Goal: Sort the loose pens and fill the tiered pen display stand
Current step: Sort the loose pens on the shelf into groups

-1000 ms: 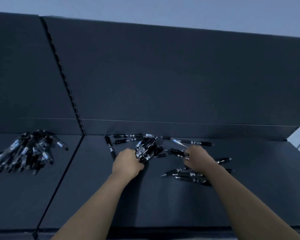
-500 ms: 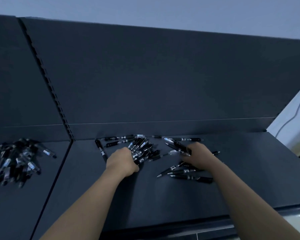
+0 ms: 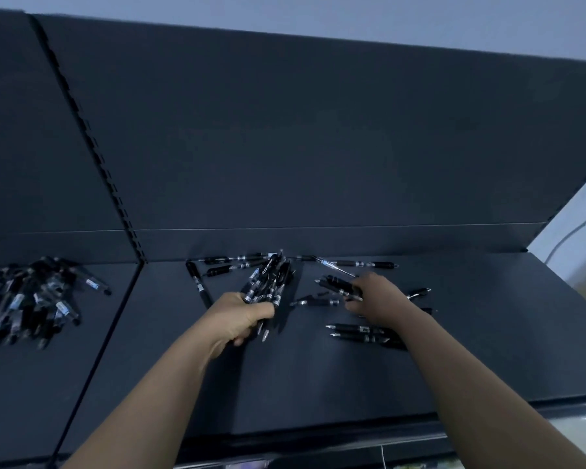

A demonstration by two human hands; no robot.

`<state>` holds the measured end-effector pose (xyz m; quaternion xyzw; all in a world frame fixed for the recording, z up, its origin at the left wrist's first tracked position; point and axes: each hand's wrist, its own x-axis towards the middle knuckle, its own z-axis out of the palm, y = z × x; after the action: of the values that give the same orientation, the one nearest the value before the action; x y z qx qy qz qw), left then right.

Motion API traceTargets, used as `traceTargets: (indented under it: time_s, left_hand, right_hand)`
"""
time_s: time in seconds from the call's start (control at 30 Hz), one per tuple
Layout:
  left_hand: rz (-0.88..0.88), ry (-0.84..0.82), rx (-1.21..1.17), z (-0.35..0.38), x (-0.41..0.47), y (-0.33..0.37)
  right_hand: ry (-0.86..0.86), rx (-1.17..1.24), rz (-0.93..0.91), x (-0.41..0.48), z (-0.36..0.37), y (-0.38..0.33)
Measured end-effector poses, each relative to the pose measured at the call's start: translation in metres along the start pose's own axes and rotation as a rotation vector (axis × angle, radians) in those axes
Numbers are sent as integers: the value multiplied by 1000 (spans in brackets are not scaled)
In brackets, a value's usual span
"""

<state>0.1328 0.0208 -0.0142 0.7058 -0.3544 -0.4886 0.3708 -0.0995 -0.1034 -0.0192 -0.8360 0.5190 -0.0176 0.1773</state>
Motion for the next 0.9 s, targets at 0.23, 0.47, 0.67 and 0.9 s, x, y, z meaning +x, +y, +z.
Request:
traceTargets:
  time_s: [0.23, 0.47, 0.67, 0.9]
  left_hand:
    - [-21, 34, -170, 33, -7, -11]
    - [6, 221, 170, 59, -15, -16]
    - [-54, 274, 278, 68, -19, -19]
    - [-52, 326, 289, 78, -19, -15]
  right_hand:
    - [-132, 146, 18, -29, -29, 26]
    - [-190, 99, -94, -49, -15, 54]
    - [-186, 176, -63, -53, -10, 55]
    - [-157, 424, -25, -59, -19, 62]
